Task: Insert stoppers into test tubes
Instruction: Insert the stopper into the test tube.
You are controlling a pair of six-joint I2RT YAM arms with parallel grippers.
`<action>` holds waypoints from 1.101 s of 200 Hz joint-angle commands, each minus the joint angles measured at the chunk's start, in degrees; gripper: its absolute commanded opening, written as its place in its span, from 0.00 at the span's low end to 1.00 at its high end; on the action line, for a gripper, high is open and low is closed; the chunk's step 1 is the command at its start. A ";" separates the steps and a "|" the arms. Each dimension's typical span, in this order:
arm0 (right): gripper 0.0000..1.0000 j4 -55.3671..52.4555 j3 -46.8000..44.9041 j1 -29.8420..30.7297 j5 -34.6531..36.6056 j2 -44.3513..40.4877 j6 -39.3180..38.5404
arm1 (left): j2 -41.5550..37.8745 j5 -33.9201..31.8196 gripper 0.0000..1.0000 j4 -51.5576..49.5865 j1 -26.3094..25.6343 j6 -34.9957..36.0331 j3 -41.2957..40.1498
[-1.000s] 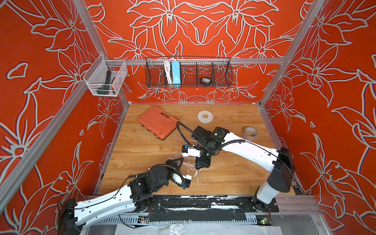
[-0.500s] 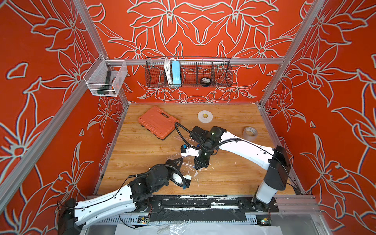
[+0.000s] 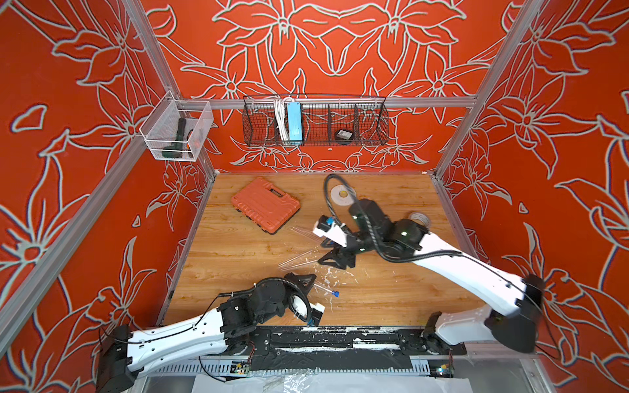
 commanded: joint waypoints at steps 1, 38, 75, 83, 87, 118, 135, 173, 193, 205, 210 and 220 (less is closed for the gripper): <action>0.60 2.37 -4.59 -3.02 5.42 -6.99 11.92 | -0.51 1.26 0.00 0.72 -0.01 -11.82 2.37; 0.54 -0.85 -10.82 -10.35 9.79 -20.68 35.09 | -0.63 4.15 0.00 3.90 0.90 -35.18 6.42; 0.54 3.80 -16.62 -12.92 0.57 -28.71 49.80 | 0.81 10.49 0.00 10.27 4.13 -48.15 5.68; 0.54 3.41 -17.02 -12.93 -0.24 -29.16 51.07 | 1.18 11.49 0.00 12.44 4.88 -49.96 5.17; 0.54 3.23 -17.20 -13.01 -0.61 -29.33 51.59 | 1.35 12.11 0.00 13.47 5.19 -50.57 4.91; 0.55 3.60 -18.05 -13.69 -2.12 -30.19 53.48 | 2.56 14.88 0.00 20.47 9.20 -52.58 1.85; 0.55 5.64 -18.74 -13.98 -4.40 -29.78 54.62 | 2.70 17.63 0.00 21.94 12.28 -53.74 1.43; 0.52 7.38 -19.03 -13.98 -8.52 -28.18 53.68 | 2.45 19.47 0.00 21.86 13.35 -53.00 1.60; 0.54 11.59 -19.43 -13.98 -12.21 -26.77 54.87 | 2.26 20.65 0.00 22.94 13.35 -53.84 1.28; 0.58 14.64 -19.92 -13.98 -14.73 -25.77 56.01 | 2.34 21.38 0.00 23.38 13.39 -54.14 1.45; 0.59 16.25 -20.22 -13.96 -15.80 -25.25 56.59 | 2.34 21.69 0.00 23.63 13.39 -54.27 1.44; 0.62 19.70 -20.85 -13.96 -17.83 -24.16 58.36 | 2.54 22.28 0.00 23.99 13.39 -54.51 1.56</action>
